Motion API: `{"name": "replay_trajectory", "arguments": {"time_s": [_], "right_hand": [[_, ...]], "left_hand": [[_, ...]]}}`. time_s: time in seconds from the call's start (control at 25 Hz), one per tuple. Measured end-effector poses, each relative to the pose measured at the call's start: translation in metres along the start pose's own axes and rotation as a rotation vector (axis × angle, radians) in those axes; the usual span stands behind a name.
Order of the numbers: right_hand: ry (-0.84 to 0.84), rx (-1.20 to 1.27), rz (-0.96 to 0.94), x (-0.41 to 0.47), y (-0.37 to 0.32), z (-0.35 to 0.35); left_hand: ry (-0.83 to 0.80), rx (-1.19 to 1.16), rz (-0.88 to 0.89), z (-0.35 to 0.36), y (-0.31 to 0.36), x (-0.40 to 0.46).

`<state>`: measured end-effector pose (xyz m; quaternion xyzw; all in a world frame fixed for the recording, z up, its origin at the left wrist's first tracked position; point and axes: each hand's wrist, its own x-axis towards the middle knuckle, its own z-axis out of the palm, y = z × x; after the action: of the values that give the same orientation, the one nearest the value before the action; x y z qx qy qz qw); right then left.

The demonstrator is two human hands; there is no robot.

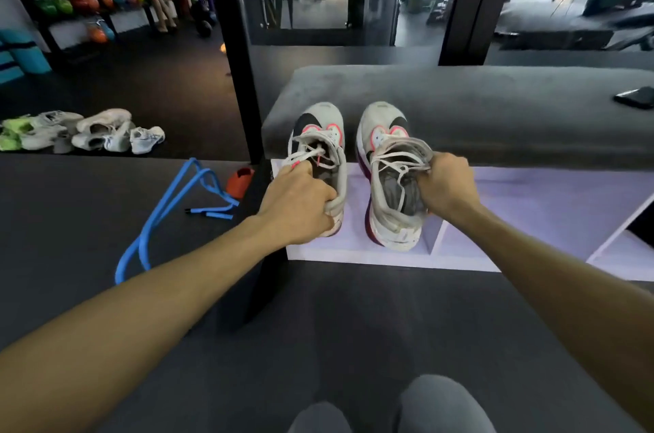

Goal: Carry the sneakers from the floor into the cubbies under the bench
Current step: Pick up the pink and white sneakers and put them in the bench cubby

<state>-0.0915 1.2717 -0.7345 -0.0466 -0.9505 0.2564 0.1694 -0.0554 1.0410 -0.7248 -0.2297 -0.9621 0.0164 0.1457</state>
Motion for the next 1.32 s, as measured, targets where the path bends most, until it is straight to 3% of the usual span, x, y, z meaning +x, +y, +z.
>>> {"name": "replay_trajectory", "arguments": {"time_s": [0.4,0.92,1.2,1.32], "right_hand": [[-0.224,-0.083,0.129,-0.048,0.026,0.093],[-0.271,0.001,0.262,0.049,0.052,0.174],[-0.282,0.021,0.269,0.126,0.091,0.276],[-0.298,0.0,0.278,0.154,0.105,0.321]], "left_hand": [[-0.188,-0.077,0.07,0.091,-0.012,-0.035],[-0.256,-0.069,-0.014,0.176,-0.037,0.057],[-0.314,-0.078,-0.081,0.269,-0.069,0.128],[-0.342,-0.135,-0.196,0.306,-0.08,0.152]]}}
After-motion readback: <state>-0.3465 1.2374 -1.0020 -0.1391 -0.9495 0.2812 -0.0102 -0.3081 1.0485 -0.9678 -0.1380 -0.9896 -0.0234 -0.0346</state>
